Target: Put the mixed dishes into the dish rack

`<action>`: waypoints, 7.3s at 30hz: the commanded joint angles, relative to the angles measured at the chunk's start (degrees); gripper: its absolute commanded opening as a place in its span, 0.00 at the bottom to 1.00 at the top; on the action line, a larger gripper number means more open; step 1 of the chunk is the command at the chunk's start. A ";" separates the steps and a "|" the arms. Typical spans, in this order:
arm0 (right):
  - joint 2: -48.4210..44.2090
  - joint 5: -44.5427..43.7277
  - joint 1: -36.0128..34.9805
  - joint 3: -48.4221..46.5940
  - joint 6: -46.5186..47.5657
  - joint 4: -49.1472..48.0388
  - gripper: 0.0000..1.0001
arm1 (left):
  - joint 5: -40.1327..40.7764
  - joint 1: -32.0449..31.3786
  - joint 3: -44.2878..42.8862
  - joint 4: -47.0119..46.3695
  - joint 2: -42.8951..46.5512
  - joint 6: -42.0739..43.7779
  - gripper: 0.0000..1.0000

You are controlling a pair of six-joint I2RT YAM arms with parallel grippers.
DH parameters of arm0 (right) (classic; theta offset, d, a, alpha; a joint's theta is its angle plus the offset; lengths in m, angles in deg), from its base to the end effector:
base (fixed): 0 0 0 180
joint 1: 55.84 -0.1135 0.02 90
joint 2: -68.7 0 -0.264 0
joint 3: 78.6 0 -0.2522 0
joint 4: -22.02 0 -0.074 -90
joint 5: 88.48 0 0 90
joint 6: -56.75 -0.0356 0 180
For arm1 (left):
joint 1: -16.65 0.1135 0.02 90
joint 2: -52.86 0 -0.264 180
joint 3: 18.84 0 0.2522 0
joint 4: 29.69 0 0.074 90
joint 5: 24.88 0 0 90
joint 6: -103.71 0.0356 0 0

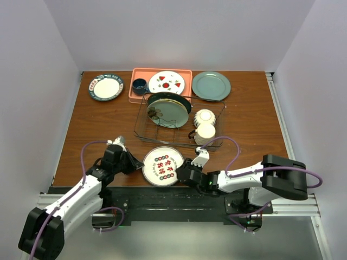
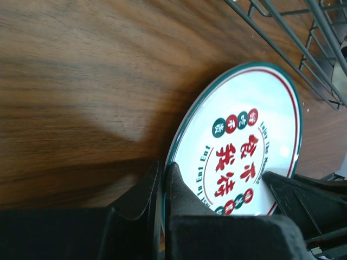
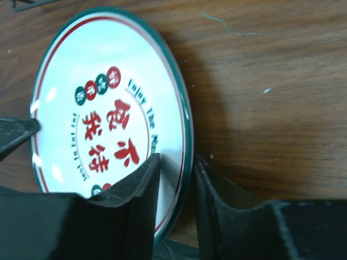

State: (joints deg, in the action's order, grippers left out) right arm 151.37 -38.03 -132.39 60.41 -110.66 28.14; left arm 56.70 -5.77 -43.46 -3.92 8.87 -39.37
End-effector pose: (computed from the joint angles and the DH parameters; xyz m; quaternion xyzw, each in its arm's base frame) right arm 0.0785 0.2309 0.1325 0.1284 0.8770 0.2589 0.3839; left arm 0.1321 -0.0601 0.1358 -0.2167 0.8965 -0.2866 0.2593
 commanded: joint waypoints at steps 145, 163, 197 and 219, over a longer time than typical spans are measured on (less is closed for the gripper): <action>12.15 22.50 24.52 -53.81 113.88 20.12 0.00 | 9.48 0.35 -26.33 16.38 9.62 24.34 1.00; 14.62 16.26 25.23 -57.94 107.91 20.38 0.40 | 9.48 0.44 -26.33 16.38 9.53 24.34 1.00; -16.12 10.99 25.40 -43.01 67.59 25.12 0.99 | 21.36 9.02 -38.18 10.42 -14.18 8.70 1.00; -21.24 8.97 25.49 -33.07 52.89 21.09 0.98 | 9.48 30.67 -52.34 -20.87 -57.51 -9.58 1.00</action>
State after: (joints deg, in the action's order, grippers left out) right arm 130.30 -27.88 -107.15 26.80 -55.30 53.87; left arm 67.01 23.24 -93.38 -14.76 -44.68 -44.31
